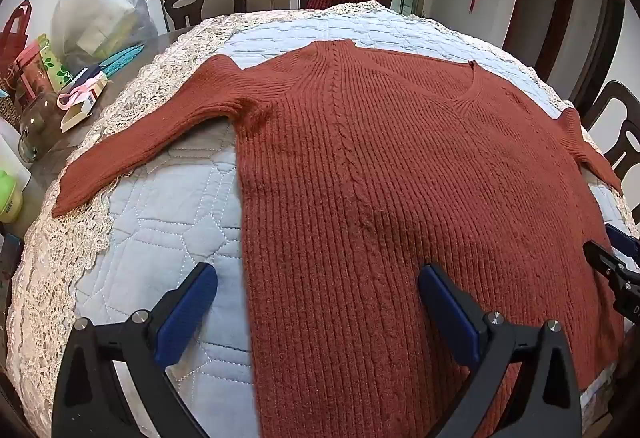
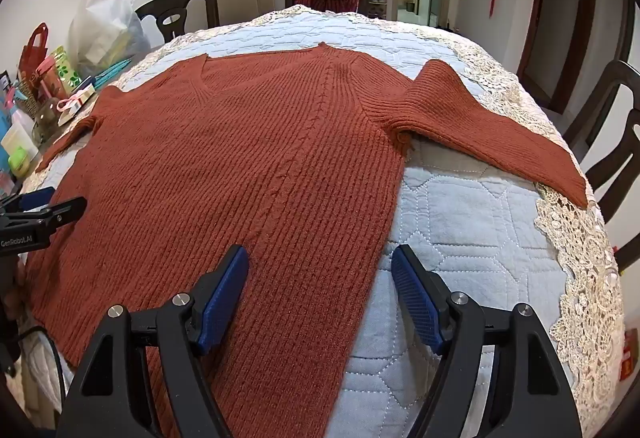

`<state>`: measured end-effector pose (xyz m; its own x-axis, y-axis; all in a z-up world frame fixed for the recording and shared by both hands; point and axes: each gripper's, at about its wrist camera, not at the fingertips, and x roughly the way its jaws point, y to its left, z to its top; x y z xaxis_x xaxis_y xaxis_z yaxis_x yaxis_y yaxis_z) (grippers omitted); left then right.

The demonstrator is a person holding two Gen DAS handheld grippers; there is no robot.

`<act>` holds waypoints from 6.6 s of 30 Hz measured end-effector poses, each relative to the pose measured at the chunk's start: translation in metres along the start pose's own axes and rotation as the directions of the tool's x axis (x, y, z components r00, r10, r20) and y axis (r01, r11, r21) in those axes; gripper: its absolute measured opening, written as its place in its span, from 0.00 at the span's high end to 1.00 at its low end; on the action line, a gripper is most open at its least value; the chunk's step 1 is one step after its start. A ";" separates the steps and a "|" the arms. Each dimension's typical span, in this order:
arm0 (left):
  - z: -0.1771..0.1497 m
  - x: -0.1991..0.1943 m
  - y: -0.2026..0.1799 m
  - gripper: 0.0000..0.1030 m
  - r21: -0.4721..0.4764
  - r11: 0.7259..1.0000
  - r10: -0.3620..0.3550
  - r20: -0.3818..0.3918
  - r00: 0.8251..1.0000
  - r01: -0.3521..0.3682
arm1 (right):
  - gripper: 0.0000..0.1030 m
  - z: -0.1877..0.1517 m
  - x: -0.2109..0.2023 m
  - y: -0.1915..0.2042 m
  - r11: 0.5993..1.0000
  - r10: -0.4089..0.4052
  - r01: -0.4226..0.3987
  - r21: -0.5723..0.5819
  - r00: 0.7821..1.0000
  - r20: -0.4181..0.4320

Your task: Fold small clothes

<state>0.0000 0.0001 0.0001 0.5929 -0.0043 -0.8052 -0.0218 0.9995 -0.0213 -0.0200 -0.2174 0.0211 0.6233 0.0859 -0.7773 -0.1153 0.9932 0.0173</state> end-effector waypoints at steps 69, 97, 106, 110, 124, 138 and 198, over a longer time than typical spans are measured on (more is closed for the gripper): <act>-0.003 0.002 0.002 0.00 0.004 1.000 0.007 -0.021 1.000 -0.007 | 0.28 -0.001 0.002 0.001 1.000 0.001 -0.001 0.004 1.000 -0.022; -0.001 0.001 0.003 0.00 -0.005 1.000 0.016 -0.020 1.000 -0.016 | 0.28 -0.001 0.001 0.001 1.000 0.002 -0.002 -0.001 0.999 -0.040; -0.002 0.001 0.003 0.00 -0.004 1.000 0.017 -0.016 1.000 -0.017 | 0.28 -0.002 0.000 0.001 1.000 0.001 -0.001 -0.003 1.000 -0.029; -0.001 0.002 0.002 0.00 -0.003 1.000 0.020 -0.018 1.000 -0.020 | 0.28 -0.002 0.000 0.001 1.000 0.001 -0.001 -0.002 1.000 -0.027; -0.001 0.002 0.000 0.00 -0.004 1.000 0.024 -0.021 0.999 -0.024 | 0.28 -0.002 0.000 0.000 1.000 0.008 -0.008 0.001 1.000 -0.028; -0.001 0.001 0.000 0.00 -0.001 1.000 0.022 -0.016 1.000 -0.022 | 0.28 -0.002 0.000 0.000 1.000 0.010 -0.010 0.004 1.000 -0.029; 0.020 0.004 0.166 0.18 -0.417 0.906 0.101 0.054 0.993 -0.069 | 0.28 0.037 0.015 0.047 0.990 0.111 -0.114 -0.080 0.993 -0.047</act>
<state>0.0147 0.1662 0.0047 0.6304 0.0983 -0.7700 -0.3967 0.8934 -0.2108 0.0126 -0.1663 0.0333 0.5697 0.1917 -0.7992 -0.2472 0.9673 0.0558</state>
